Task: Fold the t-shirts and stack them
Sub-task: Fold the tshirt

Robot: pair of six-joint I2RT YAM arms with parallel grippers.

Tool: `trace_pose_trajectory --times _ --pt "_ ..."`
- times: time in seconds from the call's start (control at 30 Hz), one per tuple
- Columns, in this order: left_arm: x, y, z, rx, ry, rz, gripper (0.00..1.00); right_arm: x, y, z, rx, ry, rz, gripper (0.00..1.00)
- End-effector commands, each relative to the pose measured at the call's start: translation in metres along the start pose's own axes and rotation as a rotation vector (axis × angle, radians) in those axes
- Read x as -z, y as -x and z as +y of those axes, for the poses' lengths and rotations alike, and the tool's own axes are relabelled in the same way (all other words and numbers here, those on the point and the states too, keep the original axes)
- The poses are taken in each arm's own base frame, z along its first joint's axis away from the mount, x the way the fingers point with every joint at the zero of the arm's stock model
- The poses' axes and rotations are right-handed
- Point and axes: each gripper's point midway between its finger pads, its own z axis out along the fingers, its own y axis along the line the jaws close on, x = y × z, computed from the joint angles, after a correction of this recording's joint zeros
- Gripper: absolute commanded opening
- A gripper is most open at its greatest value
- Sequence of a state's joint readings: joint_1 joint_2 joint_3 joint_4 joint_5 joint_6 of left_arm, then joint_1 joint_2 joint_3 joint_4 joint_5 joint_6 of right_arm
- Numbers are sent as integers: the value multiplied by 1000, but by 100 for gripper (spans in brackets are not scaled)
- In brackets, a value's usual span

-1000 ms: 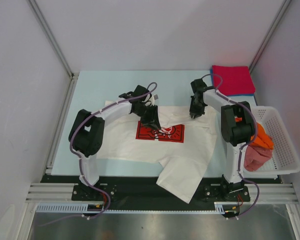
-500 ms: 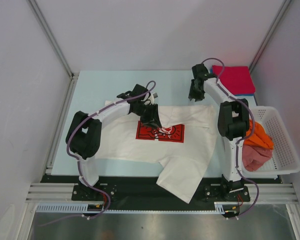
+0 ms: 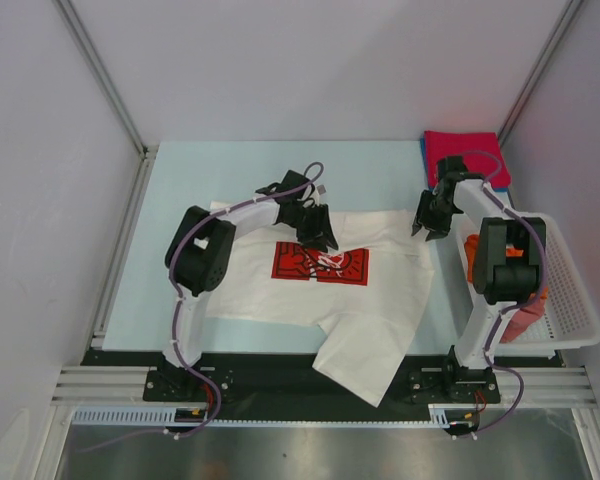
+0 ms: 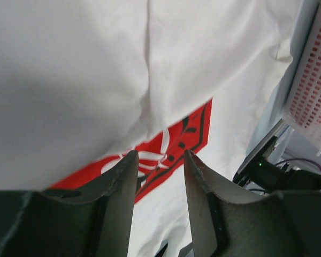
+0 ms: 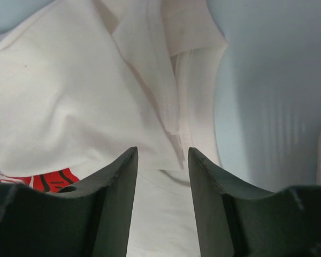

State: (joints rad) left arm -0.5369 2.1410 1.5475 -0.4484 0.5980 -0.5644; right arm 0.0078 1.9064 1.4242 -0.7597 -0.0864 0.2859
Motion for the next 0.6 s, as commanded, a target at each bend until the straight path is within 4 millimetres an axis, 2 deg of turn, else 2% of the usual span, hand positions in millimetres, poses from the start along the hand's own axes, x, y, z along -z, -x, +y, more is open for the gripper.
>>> trace_pose_trajectory --times 0.0,0.3,0.57 --pt "-8 20 -21 -5 -76 -27 45 14 2 14 52 82 -21 48" --pt "-26 24 -7 19 -47 -18 48 -1 -5 16 54 106 23 47" --pt "-37 19 -3 33 -47 9 45 -9 -8 2 65 38 44 48"
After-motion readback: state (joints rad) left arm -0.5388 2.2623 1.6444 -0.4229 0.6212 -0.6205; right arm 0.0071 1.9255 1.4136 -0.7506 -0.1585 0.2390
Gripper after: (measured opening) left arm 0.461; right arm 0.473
